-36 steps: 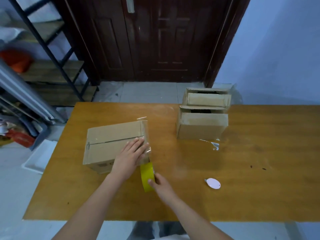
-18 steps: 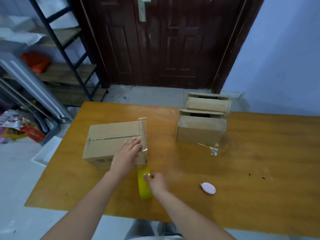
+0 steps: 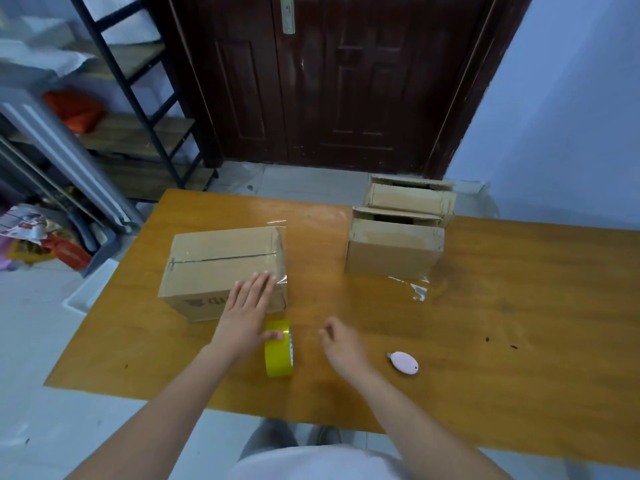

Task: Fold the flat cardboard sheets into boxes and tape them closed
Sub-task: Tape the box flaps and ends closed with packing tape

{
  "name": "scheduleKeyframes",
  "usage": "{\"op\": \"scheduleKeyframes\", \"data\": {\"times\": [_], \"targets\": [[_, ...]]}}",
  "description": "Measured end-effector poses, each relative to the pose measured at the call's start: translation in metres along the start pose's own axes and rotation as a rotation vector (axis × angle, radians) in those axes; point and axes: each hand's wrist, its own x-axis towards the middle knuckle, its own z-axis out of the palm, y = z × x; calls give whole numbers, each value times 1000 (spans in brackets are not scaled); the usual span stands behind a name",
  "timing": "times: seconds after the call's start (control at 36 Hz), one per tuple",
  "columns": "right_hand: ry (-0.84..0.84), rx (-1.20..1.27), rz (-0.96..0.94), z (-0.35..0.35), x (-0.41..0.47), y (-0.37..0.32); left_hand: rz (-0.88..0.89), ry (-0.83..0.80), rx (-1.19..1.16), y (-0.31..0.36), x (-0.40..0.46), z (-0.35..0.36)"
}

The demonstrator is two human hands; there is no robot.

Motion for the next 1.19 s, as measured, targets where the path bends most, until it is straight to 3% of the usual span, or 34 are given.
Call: {"op": "scheduleKeyframes", "data": {"times": [0.06, 0.11, 0.31, 0.53, 0.67, 0.83, 0.94, 1.19], "targets": [[78, -375, -75, -25, -6, 20, -9, -20, 2, 0, 0, -1], [112, -556, -95, -44, -11, 47, -6, -39, -7, -1, -1, 0], [-17, -722, -5, -65, -27, 121, -29, -121, -44, -2, -2, -3], [56, -532, -27, -56, -18, 114, -40, -106, -11, -1, 0, -6], [85, -280, -201, -40, 3, 52, -38, -65, 10, 2, -1, -6], [52, -192, -408, -15, 23, -32, -30, -88, 41, -1, -1, -7], [8, -191, -397, -3, 31, -53, -42, -167, 33, -2, -1, -10], [23, -286, -299, 6, 42, -63, -47, -178, 2, 2, -5, -12]]}}
